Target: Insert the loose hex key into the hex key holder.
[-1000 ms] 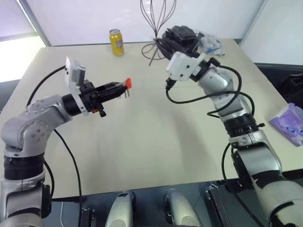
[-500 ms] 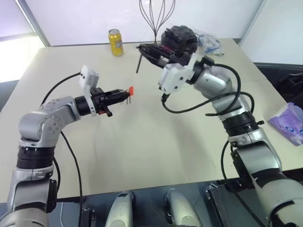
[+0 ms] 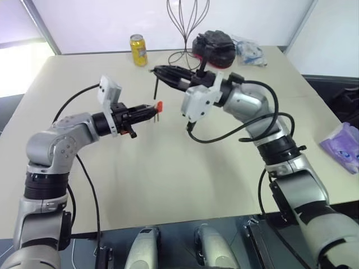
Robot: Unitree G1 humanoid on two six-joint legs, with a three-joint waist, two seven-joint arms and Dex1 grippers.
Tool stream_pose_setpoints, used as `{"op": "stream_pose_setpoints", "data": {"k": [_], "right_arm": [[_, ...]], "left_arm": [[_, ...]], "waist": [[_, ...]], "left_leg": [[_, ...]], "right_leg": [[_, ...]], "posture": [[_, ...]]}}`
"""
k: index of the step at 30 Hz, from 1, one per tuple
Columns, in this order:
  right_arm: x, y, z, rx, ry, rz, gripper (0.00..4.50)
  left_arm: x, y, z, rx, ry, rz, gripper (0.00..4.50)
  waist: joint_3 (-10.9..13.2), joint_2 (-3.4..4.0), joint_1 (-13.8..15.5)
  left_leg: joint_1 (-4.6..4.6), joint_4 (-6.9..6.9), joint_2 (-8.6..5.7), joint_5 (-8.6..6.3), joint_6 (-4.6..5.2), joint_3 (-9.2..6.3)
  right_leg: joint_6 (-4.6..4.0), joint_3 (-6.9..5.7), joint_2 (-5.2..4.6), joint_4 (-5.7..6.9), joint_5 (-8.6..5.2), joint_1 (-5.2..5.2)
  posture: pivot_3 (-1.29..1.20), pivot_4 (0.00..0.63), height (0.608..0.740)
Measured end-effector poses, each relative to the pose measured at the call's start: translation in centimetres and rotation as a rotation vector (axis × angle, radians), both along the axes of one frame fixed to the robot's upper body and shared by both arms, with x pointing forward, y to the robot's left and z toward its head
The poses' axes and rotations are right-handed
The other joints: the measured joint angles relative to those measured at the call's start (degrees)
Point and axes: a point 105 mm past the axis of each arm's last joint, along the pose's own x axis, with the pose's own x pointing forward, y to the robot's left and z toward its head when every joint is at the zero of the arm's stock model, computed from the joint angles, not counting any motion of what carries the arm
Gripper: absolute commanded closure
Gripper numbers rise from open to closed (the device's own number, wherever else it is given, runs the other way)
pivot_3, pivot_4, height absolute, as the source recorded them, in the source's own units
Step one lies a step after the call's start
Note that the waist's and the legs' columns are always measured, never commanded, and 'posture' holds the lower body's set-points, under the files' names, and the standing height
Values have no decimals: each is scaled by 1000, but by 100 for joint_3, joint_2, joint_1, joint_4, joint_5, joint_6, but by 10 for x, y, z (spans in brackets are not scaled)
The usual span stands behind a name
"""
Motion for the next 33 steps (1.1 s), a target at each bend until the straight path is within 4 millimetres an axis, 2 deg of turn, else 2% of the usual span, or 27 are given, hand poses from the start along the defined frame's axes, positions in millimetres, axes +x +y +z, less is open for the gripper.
{"op": "stream_pose_setpoints", "data": {"k": [8,33], "right_arm": [[8,-5,-10,-39,-8,-29,4484],[12,-10,-9,-53,-22,-49,4484]], "left_arm": [[-2,-1,0,7,6,-7,4212],[0,1,-2,8,15,2,4212]], "waist": [[0,0,-2],[0,0,-2]], "left_leg": [[0,0,0,0,0,1],[0,1,-1,0,0,0]], "right_leg": [[0,0,1,0,0,0],[0,0,0,0,0,0]], "posture": [[0,150,740],[0,150,740]]}}
